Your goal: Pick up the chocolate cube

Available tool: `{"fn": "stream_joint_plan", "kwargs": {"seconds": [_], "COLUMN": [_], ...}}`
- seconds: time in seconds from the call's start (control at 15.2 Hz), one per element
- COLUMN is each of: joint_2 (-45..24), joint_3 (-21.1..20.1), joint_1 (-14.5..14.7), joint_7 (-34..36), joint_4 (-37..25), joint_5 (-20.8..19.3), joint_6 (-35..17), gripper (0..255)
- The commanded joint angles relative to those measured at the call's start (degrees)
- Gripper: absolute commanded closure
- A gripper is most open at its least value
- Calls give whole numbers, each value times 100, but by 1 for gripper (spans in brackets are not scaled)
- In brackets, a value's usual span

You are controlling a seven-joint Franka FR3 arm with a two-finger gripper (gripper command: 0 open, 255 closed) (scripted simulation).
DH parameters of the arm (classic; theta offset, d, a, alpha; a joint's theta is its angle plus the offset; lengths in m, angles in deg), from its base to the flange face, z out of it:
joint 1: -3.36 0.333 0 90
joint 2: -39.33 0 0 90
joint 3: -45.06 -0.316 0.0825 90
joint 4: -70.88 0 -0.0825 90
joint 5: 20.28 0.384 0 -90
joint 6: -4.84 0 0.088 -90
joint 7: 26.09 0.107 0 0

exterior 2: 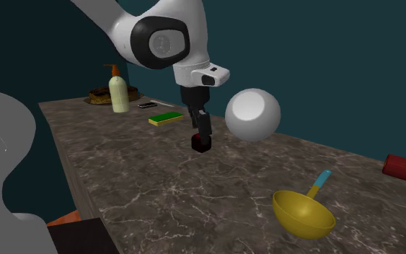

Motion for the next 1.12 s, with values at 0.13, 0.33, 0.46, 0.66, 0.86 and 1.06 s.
{"fn": "stream_joint_plan", "kwargs": {"seconds": [0.13,0.33,0.46,0.66,0.86,1.06], "joint_2": [-355,-488,-481,-486,-486,-402], "joint_3": [-135,-178,-170,-173,-175,-151], "joint_1": [-29,-41,-40,-42,-41,-33], "joint_7": [-2,-8,-16,-14,-11,-5], "joint_4": [103,146,149,147,147,119], "joint_5": [33,41,43,41,42,37], "joint_6": [-469,-643,-636,-640,-641,-532], "gripper": [0,0,255,255,255,255]}}
